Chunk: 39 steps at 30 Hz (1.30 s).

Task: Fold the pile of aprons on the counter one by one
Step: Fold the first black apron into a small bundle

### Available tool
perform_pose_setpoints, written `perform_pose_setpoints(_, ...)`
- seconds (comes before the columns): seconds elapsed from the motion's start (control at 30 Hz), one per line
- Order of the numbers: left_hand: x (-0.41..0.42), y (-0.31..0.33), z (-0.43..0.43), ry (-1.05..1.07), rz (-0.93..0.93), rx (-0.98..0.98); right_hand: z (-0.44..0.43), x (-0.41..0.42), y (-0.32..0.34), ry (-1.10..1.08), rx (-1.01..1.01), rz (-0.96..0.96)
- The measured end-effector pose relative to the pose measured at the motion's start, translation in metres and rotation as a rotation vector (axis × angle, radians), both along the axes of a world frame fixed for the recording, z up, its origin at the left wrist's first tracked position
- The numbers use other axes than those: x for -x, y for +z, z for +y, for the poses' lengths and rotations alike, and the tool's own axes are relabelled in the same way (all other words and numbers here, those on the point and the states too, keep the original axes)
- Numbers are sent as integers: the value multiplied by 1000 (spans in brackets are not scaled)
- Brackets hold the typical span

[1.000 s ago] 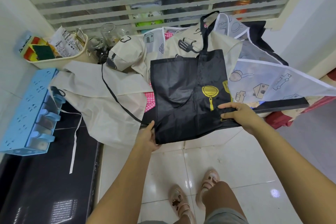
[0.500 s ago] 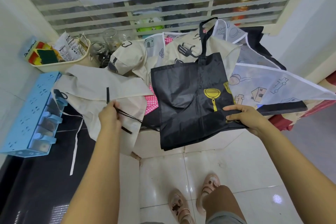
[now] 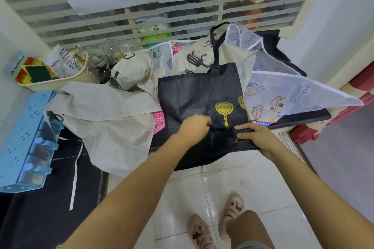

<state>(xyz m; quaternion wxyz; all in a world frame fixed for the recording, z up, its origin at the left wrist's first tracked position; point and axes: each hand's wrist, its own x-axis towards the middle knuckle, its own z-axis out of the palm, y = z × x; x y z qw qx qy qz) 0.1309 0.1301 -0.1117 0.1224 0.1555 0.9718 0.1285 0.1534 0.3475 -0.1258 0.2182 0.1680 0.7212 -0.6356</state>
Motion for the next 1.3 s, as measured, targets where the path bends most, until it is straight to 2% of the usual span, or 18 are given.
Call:
perform_pose_setpoints(0.07,-9,-25,-2,-59,-139,20,2,-6,-4,18,14,-13)
perform_pose_setpoints(0.13,-17,-42,-7,-95,-198,-7,7,-11,-6,46,25,-36)
perform_pose_setpoints(0.27,-38,-58,-16,-224,-120,155,18,-17,-12,8,123,-104)
perform_pose_setpoints(0.37,-54,-72,-15,-195,-38,287,22,-18,-14,-91,275,-157)
perform_pose_setpoints(0.6,-74,-86,2,-55,90,298,33,-19,-13,-86,288,-221)
perform_pose_setpoints(0.73,-73,-80,4,-47,-60,224,46,-21,-13,-12,271,-211)
perform_pose_setpoints(0.87,-53,-54,3,-26,-297,65,57,-30,-7,323,70,-34)
perform_pose_setpoints(1.0,-29,-17,-1,19,-487,-111,57,-38,-17,373,-85,244)
perform_pose_setpoints(1.1,-13,3,-4,44,-617,-92,61,-34,-28,457,-430,447)
perform_pose_setpoints(1.2,3,24,-3,8,-692,-2,60,-21,-31,433,-758,660)
perform_pose_setpoints(1.3,15,48,-3,-56,-767,71,61,-3,-28,559,-735,825)
